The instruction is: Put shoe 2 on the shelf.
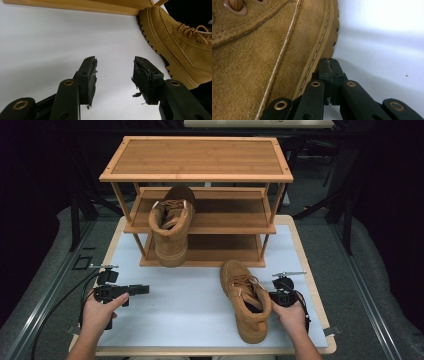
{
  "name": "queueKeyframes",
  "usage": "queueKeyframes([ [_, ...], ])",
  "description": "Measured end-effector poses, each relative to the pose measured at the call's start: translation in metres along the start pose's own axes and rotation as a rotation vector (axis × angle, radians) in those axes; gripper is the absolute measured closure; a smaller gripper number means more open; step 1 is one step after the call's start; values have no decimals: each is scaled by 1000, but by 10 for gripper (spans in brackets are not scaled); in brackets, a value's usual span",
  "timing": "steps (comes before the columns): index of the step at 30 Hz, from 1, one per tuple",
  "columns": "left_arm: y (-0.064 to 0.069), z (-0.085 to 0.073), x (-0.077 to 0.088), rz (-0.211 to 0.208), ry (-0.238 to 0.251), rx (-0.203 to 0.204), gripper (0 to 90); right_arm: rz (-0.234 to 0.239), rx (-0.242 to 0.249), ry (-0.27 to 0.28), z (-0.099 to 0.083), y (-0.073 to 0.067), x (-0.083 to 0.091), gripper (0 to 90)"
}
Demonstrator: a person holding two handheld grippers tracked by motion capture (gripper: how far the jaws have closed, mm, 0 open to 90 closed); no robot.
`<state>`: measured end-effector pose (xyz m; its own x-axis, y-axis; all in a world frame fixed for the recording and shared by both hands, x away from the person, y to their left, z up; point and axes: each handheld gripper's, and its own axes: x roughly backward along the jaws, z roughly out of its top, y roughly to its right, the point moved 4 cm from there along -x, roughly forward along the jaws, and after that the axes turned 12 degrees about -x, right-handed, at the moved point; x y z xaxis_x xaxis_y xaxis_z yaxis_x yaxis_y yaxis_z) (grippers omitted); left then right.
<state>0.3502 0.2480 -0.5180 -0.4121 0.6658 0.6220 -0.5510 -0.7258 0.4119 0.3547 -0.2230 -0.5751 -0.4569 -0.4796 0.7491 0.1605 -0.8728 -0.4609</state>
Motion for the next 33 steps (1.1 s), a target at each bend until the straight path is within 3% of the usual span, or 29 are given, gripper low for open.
queueKeyframes([
  [1, -1, 0, 0, 0, 0, 0, 527, 15, -13, 6, 0, 1, 1, 900],
  [2, -1, 0, 1, 2, 2, 1, 527, -11, -12, 2, 1, 2, 3, 888],
  [7, -3, 0, 2, 7, 8, 5, 527, -117, 9, 11, 5, 1, 23, 647],
  [10, -2, 0, 2, -2, 8, 2, 532, -198, 56, 30, 12, -7, 43, 551],
  [13, -1, 0, 2, -1, 15, -3, 538, -209, 95, 26, 19, -18, 60, 526],
  [14, -1, 0, 3, 2, 19, -5, 542, -244, 112, 32, 21, -24, 66, 522],
  [15, -1, 0, 3, 4, 22, -5, 546, -238, 128, 20, 23, -28, 72, 513],
  [18, 0, 0, 5, 2, 30, -2, 562, -287, 151, 30, 25, -40, 82, 523],
  [20, 1, 1, 6, -1, 37, 3, 579, -225, 166, 20, 26, -50, 90, 581],
  [21, 1, 1, 6, -6, 37, 7, 582, -230, 165, 18, 27, -53, 92, 601],
  [22, 2, 1, 7, -7, 38, 8, 588, -199, 148, -22, 27, -58, 95, 617],
  [24, 2, 0, 7, -4, 37, 6, 590, -237, 139, -49, 28, -65, 99, 632],
  [26, 2, 0, 7, -4, 36, 7, 591, -201, 155, -78, 31, -72, 103, 631],
  [27, 2, 0, 7, -3, 37, 6, 591, -238, 160, -70, 32, -75, 105, 632],
  [28, 2, 0, 7, -3, 39, 7, 591, -204, 161, -90, 34, -79, 107, 642],
  [30, 2, 1, 8, -2, 41, 6, 590, -232, 161, -85, 37, -84, 110, 643],
  [31, 2, 0, 8, -1, 42, 6, 590, -183, 151, -115, 39, -87, 113, 644],
  [33, 2, 0, 9, 4, 44, 7, 590, -193, 112, -127, 41, -92, 116, 645],
])
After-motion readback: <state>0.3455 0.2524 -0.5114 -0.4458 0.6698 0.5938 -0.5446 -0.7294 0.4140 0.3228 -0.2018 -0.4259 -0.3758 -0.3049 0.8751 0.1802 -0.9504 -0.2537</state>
